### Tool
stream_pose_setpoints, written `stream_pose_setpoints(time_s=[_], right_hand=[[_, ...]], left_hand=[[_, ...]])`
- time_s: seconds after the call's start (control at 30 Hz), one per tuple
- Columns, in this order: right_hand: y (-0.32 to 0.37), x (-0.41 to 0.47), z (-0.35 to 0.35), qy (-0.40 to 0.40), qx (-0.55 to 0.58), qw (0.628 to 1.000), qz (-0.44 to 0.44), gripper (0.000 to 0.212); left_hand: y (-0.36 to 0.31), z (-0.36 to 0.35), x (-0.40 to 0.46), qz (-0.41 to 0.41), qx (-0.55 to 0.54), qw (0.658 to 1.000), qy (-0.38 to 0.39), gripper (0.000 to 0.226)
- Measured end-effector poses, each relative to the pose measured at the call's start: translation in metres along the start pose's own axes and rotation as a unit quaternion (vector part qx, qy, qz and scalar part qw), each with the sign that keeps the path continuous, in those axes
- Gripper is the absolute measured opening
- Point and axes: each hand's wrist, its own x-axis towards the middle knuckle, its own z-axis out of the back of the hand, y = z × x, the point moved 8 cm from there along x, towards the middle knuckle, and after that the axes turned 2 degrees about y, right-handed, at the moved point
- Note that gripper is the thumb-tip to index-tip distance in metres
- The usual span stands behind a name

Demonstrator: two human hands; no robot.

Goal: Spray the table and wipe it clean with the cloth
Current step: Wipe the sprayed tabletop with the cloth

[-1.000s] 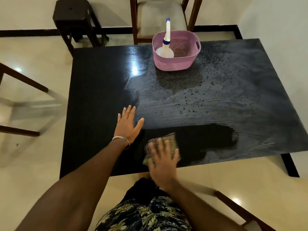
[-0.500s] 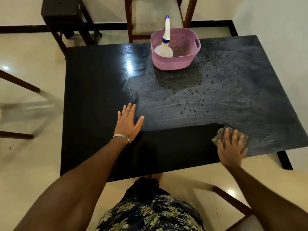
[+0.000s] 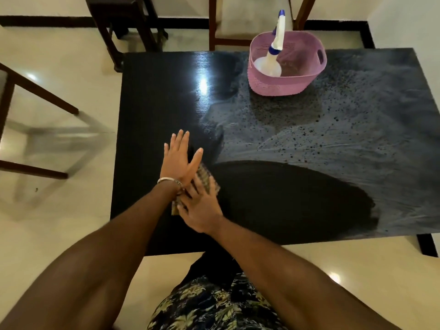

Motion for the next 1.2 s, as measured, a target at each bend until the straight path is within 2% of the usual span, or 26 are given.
stream_pose_setpoints(time_s=[0.07, 0.1, 0.17, 0.23, 0.3, 0.37, 0.43, 0.47, 0.5, 0.53, 0.63, 0.7, 0.8, 0.87, 0.93, 1.03, 1.1, 1.2], right_hand=[[-0.006, -0.006, 0.004, -0.011, -0.005, 0.999, 0.043, 0.056], [-0.022, -0.012, 0.008, -0.022, -0.013, 0.999, 0.037, 0.057], [-0.079, -0.03, 0.02, -0.055, -0.012, 0.997, -0.053, 0.062], [-0.162, -0.06, 0.032, -0.076, 0.0, 0.979, -0.191, 0.063], [-0.248, -0.102, 0.04, -0.085, 0.025, 0.941, -0.327, 0.063], [-0.314, -0.14, 0.046, -0.092, 0.098, 0.884, -0.449, 0.064], [-0.34, -0.15, 0.048, -0.096, 0.158, 0.823, -0.537, 0.064], [-0.336, -0.143, 0.049, -0.096, 0.164, 0.808, -0.558, 0.065], [-0.323, -0.129, 0.051, -0.097, 0.16, 0.809, -0.557, 0.066], [-0.304, -0.11, 0.053, -0.098, 0.15, 0.828, -0.531, 0.067], [-0.213, -0.048, 0.048, -0.09, 0.089, 0.924, -0.362, 0.069], [-0.148, -0.028, 0.033, -0.056, 0.05, 0.969, -0.233, 0.067], [-0.099, -0.05, 0.01, -0.04, 0.017, 0.997, -0.058, 0.063], [-0.113, -0.084, 0.002, -0.06, 0.011, 0.998, -0.016, 0.065], [-0.16, -0.125, -0.003, -0.076, 0.022, 0.995, -0.061, 0.067], [-0.264, -0.195, -0.001, -0.096, 0.04, 0.976, -0.191, 0.07], [-0.346, -0.252, 0.003, -0.102, 0.046, 0.95, -0.293, 0.067], [-0.451, -0.335, 0.009, -0.11, 0.085, 0.89, -0.434, 0.066]], left_hand=[[0.003, 0.001, 0.004, -0.003, 0.003, 1.0, 0.0, 0.073], [0.003, 0.001, 0.006, -0.006, 0.005, 1.0, -0.002, 0.073], [0.002, 0.001, 0.01, -0.016, 0.012, 1.0, -0.009, 0.073], [-0.001, 0.0, 0.012, -0.02, 0.015, 1.0, -0.011, 0.072], [-0.004, -0.004, 0.014, -0.026, 0.015, 1.0, -0.004, 0.073], [-0.007, -0.008, 0.013, -0.027, 0.001, 1.0, -0.004, 0.075], [-0.009, -0.011, 0.014, -0.017, -0.025, 1.0, -0.01, 0.076], [-0.01, -0.012, 0.015, -0.011, -0.035, 0.999, -0.013, 0.077], [-0.012, -0.013, 0.016, -0.008, -0.041, 0.999, -0.016, 0.078], [-0.015, -0.014, 0.017, -0.005, -0.043, 0.999, -0.019, 0.078], [-0.032, -0.02, 0.017, -0.01, -0.04, 0.999, -0.021, 0.079], [-0.047, -0.026, 0.017, -0.017, -0.037, 0.999, -0.014, 0.079], [-0.072, -0.036, 0.019, -0.028, -0.032, 0.999, -0.007, 0.075], [-0.089, -0.043, 0.021, -0.032, -0.025, 0.999, -0.007, 0.073], [-0.112, -0.055, 0.022, -0.042, -0.013, 0.999, -0.008, 0.072], [-0.148, -0.08, 0.022, -0.053, -0.001, 0.999, -0.004, 0.07], [-0.174, -0.102, 0.022, -0.056, -0.006, 0.998, 0.001, 0.071], [-0.215, -0.136, 0.016, -0.066, -0.018, 0.997, 0.018, 0.076]])
